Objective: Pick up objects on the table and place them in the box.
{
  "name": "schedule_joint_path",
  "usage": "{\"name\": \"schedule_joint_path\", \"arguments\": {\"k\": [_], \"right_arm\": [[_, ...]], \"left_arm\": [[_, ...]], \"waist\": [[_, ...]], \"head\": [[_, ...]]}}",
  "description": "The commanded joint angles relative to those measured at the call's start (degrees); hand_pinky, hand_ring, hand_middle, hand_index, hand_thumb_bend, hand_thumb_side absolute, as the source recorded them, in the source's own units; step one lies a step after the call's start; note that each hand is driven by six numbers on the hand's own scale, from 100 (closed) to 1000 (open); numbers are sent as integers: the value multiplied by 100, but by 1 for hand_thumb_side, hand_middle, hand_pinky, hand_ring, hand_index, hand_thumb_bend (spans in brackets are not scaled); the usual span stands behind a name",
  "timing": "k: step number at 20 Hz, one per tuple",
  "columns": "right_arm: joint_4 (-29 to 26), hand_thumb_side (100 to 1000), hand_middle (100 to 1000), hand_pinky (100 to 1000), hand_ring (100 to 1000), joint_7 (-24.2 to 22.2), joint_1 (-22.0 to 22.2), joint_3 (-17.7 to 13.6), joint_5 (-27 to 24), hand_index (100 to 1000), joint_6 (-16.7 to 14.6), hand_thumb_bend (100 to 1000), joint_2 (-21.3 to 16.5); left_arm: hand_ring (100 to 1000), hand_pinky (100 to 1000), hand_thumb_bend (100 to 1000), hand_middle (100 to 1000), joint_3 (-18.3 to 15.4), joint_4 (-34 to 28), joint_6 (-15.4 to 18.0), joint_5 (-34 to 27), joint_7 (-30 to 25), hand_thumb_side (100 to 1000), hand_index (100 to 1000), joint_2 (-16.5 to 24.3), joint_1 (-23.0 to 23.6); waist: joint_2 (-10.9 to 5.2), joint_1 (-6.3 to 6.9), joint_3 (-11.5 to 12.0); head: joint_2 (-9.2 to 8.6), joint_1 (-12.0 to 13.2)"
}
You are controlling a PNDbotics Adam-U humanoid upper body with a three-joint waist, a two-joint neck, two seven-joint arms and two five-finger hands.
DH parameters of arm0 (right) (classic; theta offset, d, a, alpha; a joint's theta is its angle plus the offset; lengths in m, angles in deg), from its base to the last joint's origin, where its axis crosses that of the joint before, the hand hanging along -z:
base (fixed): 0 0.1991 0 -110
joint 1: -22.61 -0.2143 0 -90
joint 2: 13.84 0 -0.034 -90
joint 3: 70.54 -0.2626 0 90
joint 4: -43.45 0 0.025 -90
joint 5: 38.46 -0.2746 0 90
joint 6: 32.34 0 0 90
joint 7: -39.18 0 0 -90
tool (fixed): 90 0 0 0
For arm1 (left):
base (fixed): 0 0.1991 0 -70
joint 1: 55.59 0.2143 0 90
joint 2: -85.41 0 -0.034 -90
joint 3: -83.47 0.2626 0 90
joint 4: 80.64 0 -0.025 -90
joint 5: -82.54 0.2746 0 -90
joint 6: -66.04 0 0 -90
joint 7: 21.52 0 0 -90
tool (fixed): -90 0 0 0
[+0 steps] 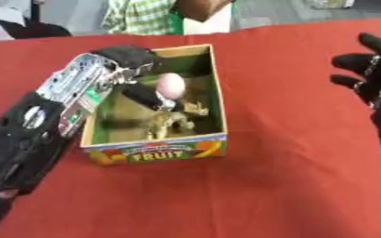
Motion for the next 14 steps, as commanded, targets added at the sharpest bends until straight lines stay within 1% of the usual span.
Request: {"name": "schedule_joint_path", "arguments": {"k": [1,4,8,11,14], "right_arm": [[-87,1000,734,843,882,22,-23,-75,76,964,-33,100,-109],[-87,1000,734,843,882,33,-27,-82,93,964,-44,100,-113],[-87,1000,733,843,882,41,-26,-88,116,965,-55,100,-119],[-87,1000,733,843,882,48,-23,-98,133,965,-63,100,-124],[-87,1000,734,843,882,59,-31,-110,141,965,-82,100,-132]], "left_arm": [[812,626,886,838,-243,-397,-175,-312,158,1000,972,254,-56],[788,621,845,817,-411,-687,-384,-796,505,1000,951,338,-38],[765,610,803,798,-555,-999,-606,-1427,965,1000,933,458,-16],[755,604,769,790,-638,-1292,-689,-1700,1227,1000,926,589,35],[750,601,741,785,-736,-1670,-725,-1842,1399,1000,921,763,127]], "waist": [[-80,-53,20],[-50,-72,40],[-13,-83,52],[12,-91,61],[31,-99,73]], "head": [[1,-19],[-13,-21],[-18,-18],[-7,-11],[27,-9]]}}
